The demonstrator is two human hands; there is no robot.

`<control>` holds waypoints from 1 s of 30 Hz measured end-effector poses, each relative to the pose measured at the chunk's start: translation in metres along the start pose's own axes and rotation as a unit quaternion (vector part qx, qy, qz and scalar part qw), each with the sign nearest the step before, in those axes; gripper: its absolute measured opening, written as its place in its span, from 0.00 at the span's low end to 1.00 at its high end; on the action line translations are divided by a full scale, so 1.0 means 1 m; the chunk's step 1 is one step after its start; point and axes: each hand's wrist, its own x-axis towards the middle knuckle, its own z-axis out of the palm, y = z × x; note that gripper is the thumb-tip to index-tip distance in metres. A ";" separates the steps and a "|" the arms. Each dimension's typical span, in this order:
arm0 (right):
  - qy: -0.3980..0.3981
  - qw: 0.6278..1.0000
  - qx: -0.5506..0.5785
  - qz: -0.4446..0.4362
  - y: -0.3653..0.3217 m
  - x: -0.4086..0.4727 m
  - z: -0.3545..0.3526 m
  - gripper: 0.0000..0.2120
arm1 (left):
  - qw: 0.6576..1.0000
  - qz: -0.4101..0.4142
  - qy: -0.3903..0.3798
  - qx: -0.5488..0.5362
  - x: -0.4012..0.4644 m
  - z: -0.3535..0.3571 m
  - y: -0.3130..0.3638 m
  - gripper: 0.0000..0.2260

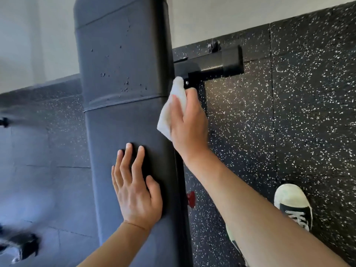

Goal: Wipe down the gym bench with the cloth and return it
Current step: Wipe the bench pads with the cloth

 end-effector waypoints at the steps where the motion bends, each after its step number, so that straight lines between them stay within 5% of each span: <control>1: -0.003 1.000 0.003 -0.006 0.002 -0.006 -0.002 0.11 | 1.000 0.000 -0.001 0.001 0.000 0.000 0.000 0.30; 10: -0.096 0.994 -0.051 0.010 0.060 -0.169 -0.036 0.15 | 1.000 -0.001 -0.007 0.017 0.002 0.001 0.001 0.31; 22: 0.030 0.999 -0.008 -0.023 0.001 0.005 0.007 0.10 | 1.000 -0.001 -0.008 0.010 0.001 0.001 -0.001 0.30; 30: -0.020 1.000 0.004 -0.002 0.034 -0.113 -0.018 0.10 | 1.000 0.001 0.007 0.009 0.000 0.002 -0.004 0.31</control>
